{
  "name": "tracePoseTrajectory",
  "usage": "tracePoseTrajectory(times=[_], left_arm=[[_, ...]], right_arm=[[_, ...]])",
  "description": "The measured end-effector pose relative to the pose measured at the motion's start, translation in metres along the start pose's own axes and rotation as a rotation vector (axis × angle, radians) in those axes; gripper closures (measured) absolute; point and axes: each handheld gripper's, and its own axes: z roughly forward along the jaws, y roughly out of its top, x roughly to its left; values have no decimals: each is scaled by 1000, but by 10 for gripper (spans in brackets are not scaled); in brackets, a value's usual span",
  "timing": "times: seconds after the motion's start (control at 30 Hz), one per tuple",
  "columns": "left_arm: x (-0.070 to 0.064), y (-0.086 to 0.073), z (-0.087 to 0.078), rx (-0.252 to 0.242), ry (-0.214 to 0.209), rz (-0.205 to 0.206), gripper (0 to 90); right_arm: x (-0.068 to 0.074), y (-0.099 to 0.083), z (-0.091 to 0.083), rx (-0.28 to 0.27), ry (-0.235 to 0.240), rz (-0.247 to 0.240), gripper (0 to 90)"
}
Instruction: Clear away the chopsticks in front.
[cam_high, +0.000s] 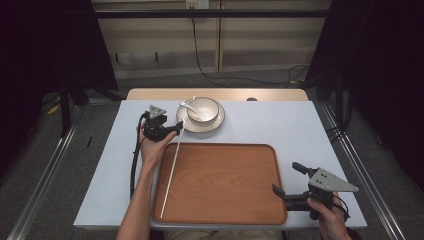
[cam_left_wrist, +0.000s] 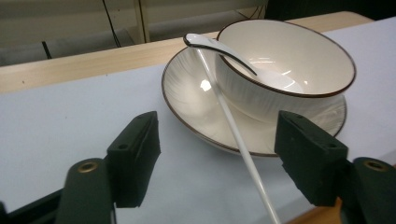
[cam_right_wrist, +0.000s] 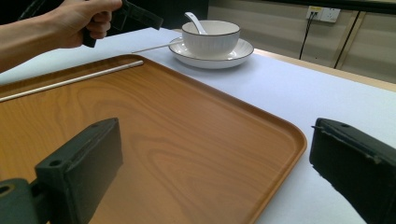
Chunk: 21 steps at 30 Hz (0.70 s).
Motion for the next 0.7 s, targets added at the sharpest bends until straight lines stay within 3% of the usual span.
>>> tracePoseTrajectory(times=[0.07, 0.13, 0.2, 0.27, 0.43, 0.53, 0.6, 0.63, 0.67, 0.7], left_arm=[[-2, 4, 4, 7, 2, 1, 359], [-4, 9, 6, 14, -22, 11, 347], [-7, 14, 10, 37, -2, 27, 338], [-9, 16, 14, 49, -9, 27, 357], [-13, 16, 21, 96, -11, 78, 472], [-11, 16, 22, 75, -49, 26, 472], [-12, 16, 26, 84, 2, 47, 491], [-11, 16, 27, 111, 0, 72, 512], [-11, 14, 30, 95, -29, 44, 531], [-11, 14, 30, 95, -29, 44, 550]], right_arm=[[0, 0, 0, -3, -5, 3, 24], [0, 0, 0, 2, -2, 7, 24], [-1, 0, 0, 2, 2, 7, 25], [-1, 0, 0, 5, 1, 0, 24], [0, 0, 0, 1, 0, 0, 24], [0, 0, 0, 7, 5, 4, 24], [-1, 0, 0, 4, 5, -3, 24], [0, 0, 0, 4, 4, -1, 24], [0, 0, 0, 2, 4, 1, 24], [0, 0, 0, 2, 4, 1, 24]])
